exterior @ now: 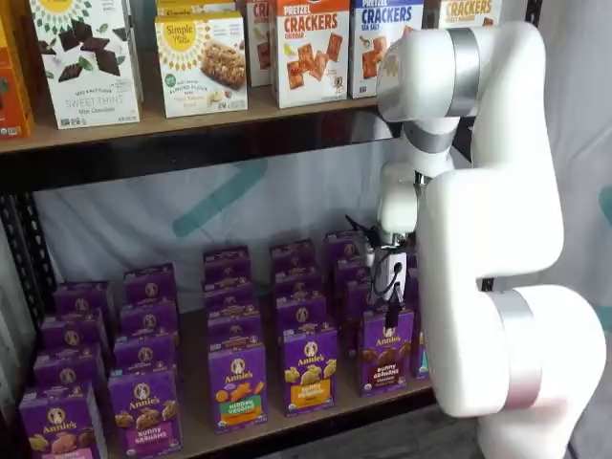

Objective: Pick up the purple box with a brown patch in the center, on the bottom shelf, the fifth box from the left

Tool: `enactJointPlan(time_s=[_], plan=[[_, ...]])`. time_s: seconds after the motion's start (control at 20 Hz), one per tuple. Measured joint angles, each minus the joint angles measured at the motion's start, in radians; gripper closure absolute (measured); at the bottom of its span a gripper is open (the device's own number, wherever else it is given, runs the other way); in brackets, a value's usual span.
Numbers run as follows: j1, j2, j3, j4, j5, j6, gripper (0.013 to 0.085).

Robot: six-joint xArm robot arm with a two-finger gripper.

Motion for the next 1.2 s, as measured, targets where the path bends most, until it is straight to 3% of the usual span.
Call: enactJointPlan(time_s=[0.2, 0.45, 0.6, 0.85, 1.2], plan=[[-0.008, 0.073, -0.118, 0.0, 0.09, -0.006, 0.013], [-0.017, 0.147, -0.214, -0.003, 0.114, -0.011, 0.013], [-0.023, 0.184, -0.259, -0.032, 0.123, 0.008, 0.013], [-0.026, 0.23, -0.301, -0.079, 0.13, 0.045, 0.013], [-0.027, 0.27, -0.307, -0.097, 0.083, 0.06, 0.013]])
